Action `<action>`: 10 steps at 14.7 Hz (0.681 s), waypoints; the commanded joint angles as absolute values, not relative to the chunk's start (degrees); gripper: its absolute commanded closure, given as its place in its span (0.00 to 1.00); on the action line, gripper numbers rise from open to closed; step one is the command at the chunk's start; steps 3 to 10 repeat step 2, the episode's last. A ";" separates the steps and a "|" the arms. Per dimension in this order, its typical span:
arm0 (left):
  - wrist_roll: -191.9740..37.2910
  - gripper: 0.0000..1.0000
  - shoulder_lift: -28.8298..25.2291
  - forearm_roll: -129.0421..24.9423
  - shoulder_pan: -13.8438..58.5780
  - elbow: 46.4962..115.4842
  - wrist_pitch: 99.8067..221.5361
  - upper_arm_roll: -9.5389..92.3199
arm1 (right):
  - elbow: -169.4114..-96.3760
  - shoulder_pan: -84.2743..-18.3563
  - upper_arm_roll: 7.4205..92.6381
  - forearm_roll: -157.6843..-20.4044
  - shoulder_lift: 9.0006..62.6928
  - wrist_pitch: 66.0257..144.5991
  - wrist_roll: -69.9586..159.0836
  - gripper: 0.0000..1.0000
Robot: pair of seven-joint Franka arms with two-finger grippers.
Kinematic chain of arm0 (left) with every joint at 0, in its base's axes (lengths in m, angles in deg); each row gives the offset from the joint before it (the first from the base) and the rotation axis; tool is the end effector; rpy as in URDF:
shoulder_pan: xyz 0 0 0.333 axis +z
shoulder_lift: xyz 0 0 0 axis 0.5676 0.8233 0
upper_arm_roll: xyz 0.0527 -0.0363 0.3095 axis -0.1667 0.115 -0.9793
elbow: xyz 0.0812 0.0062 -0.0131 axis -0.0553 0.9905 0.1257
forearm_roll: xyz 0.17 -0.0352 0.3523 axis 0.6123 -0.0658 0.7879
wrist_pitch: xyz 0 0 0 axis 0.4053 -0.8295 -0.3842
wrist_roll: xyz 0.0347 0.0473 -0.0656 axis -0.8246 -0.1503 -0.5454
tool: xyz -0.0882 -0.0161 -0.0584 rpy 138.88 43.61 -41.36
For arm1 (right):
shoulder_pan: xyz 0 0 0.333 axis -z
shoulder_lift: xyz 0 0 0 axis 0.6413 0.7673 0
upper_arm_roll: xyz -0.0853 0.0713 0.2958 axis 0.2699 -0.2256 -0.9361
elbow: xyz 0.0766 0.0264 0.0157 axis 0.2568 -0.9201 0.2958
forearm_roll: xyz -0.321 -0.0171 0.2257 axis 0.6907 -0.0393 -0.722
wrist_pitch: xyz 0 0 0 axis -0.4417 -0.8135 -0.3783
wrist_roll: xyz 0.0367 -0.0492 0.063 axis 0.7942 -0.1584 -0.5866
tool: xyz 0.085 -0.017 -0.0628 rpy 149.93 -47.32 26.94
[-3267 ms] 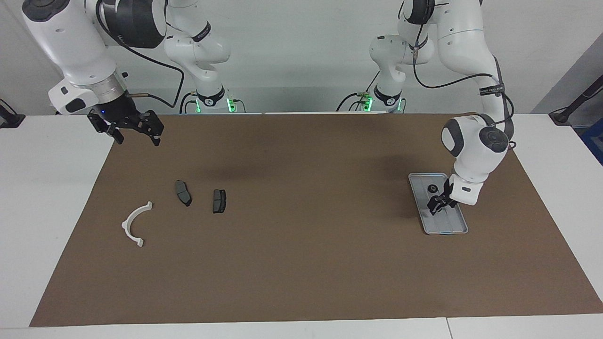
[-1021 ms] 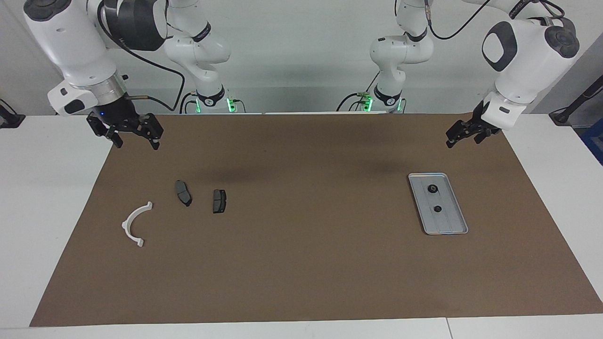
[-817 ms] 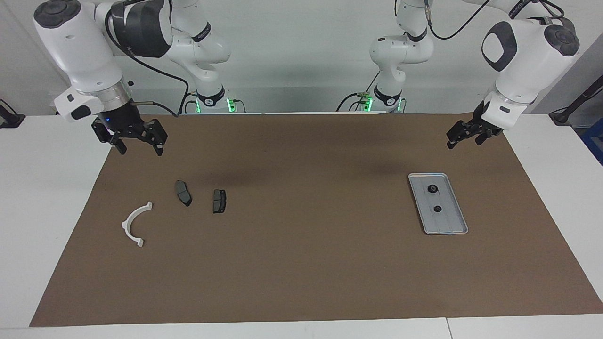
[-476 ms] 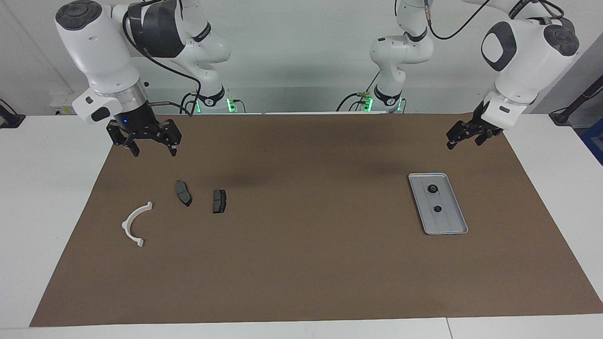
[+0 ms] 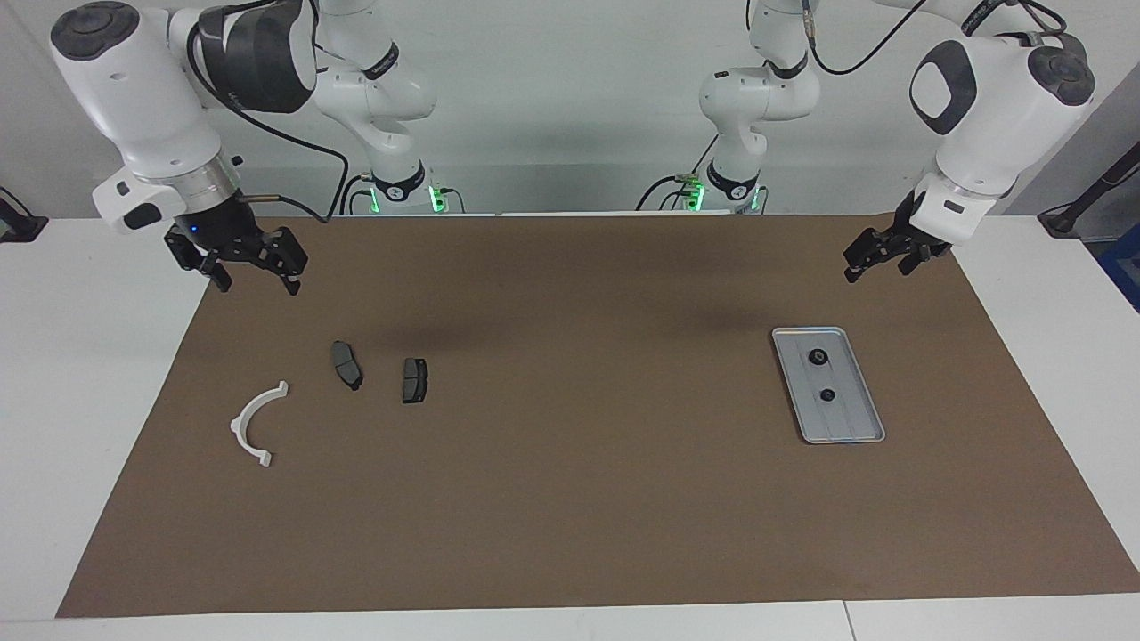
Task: Pick bearing gear from pile to tray
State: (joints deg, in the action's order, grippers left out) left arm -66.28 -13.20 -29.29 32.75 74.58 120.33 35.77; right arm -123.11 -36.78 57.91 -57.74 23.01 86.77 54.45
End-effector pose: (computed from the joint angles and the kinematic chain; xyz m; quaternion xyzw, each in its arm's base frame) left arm 0.5485 0.0035 0.5451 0.9982 0.0483 -0.0296 0.0208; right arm 0.5777 -0.0394 0.5833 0.9986 -0.0480 0.0224 0.0068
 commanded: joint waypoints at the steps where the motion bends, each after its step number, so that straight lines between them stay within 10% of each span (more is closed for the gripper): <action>1: -65.59 0.00 -14.14 -28.23 33.44 74.98 121.17 36.25 | -123.62 -35.58 57.67 -58.54 22.09 85.98 52.82 0.00; 10: -65.59 0.00 -14.15 -28.23 33.44 75.06 121.17 36.25 | -123.62 -35.58 57.67 -58.54 22.09 85.89 52.91 0.00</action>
